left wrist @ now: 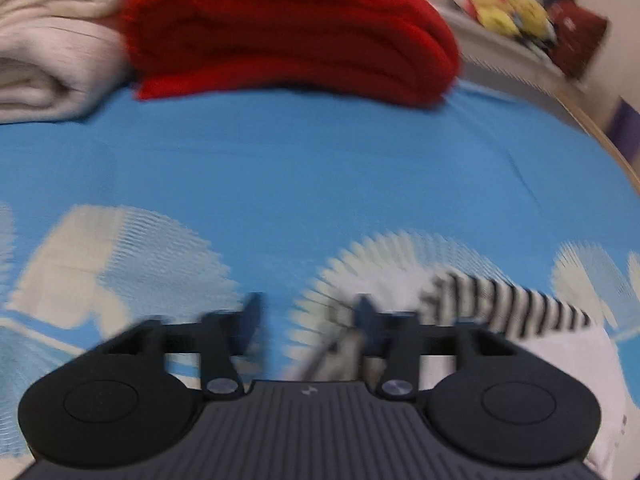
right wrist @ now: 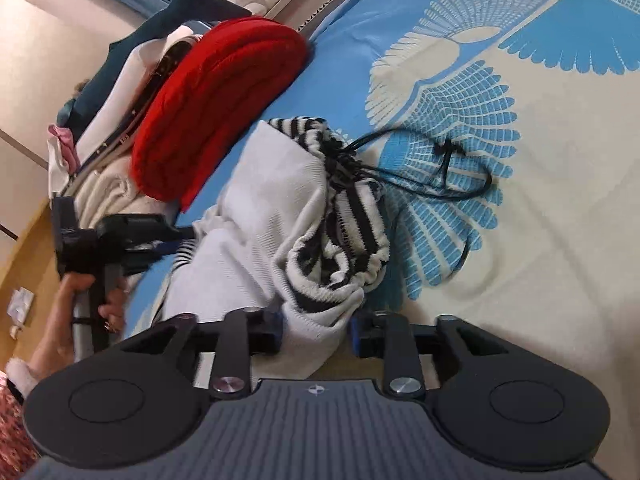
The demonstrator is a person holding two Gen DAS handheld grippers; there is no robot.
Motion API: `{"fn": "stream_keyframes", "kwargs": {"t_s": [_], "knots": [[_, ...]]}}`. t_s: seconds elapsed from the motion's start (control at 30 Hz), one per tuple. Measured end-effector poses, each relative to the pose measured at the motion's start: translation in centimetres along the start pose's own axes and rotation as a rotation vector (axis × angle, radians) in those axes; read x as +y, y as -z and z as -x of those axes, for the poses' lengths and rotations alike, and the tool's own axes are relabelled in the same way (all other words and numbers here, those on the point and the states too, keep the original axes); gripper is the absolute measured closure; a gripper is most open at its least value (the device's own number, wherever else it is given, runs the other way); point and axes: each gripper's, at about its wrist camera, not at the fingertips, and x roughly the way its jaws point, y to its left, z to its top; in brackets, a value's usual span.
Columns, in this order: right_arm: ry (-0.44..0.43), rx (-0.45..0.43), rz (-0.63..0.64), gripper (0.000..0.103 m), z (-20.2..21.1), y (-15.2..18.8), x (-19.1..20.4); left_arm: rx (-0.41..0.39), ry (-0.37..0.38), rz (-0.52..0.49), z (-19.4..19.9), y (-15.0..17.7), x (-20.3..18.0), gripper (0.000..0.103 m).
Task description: Fold small clothes
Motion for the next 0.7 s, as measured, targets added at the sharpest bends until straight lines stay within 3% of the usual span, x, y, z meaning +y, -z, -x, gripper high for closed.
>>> {"fn": "stream_keyframes", "kwargs": {"t_s": [0.03, 0.07, 0.2, 0.27, 0.37, 0.43, 0.53, 0.63, 0.7], "knots": [[0.045, -0.012, 0.016, 0.039, 0.3, -0.2, 0.5, -0.019, -0.019, 0.004, 0.7, -0.1, 0.8, 0.015], [0.082, -0.028, 0.038, 0.029, 0.9, -0.3, 0.7, -0.042, -0.042, -0.005, 2.0, 0.0, 1.4, 0.014], [0.22, -0.096, 0.25, 0.025, 4.9, -0.1, 4.3, -0.149, -0.147, -0.151, 10.3, 3.0, 2.1, 0.011], [0.309, -0.123, 0.395, 0.017, 7.5, 1.0, 7.3, -0.214, -0.202, -0.229, 15.6, 6.3, 1.6, 0.0], [0.357, -0.168, 0.551, 0.009, 11.6, 3.9, 11.4, -0.288, -0.191, -0.232, 23.1, 13.1, 0.6, 0.0], [0.366, -0.227, 0.568, 0.002, 14.0, 6.1, 13.3, -0.274, -0.138, -0.195, 26.8, 18.0, -0.1, 0.0], [0.399, -0.271, 0.511, 0.001, 15.9, 9.5, 14.8, -0.245, -0.063, -0.137, 29.5, 24.2, -1.1, 0.0], [0.462, -0.286, 0.432, 0.001, 16.2, 12.7, 14.0, -0.22, -0.015, -0.159, 29.5, 27.5, -1.3, 0.0], [0.499, -0.273, 0.418, 0.001, 15.2, 14.1, 13.1, -0.25, -0.032, -0.177, 28.7, 28.7, -1.6, 0.0]]}}
